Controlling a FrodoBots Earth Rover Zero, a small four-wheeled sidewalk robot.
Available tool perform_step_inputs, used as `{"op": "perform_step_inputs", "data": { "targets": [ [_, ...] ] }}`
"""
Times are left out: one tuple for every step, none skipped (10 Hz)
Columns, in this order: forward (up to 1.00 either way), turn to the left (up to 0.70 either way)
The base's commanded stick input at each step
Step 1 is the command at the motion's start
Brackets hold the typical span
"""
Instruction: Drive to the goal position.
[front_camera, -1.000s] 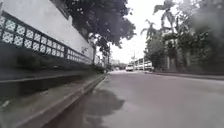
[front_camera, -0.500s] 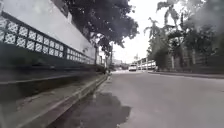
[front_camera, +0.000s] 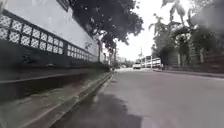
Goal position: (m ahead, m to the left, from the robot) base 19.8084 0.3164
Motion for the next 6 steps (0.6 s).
{"op": "perform_step_inputs", "data": {
  "targets": [
    [0.70, -0.03],
    [0.70, -0.22],
    [0.70, -0.33],
    [0.70, -0.33],
    [0.70, -0.33],
    [0.70, -0.33]
  ]
}}
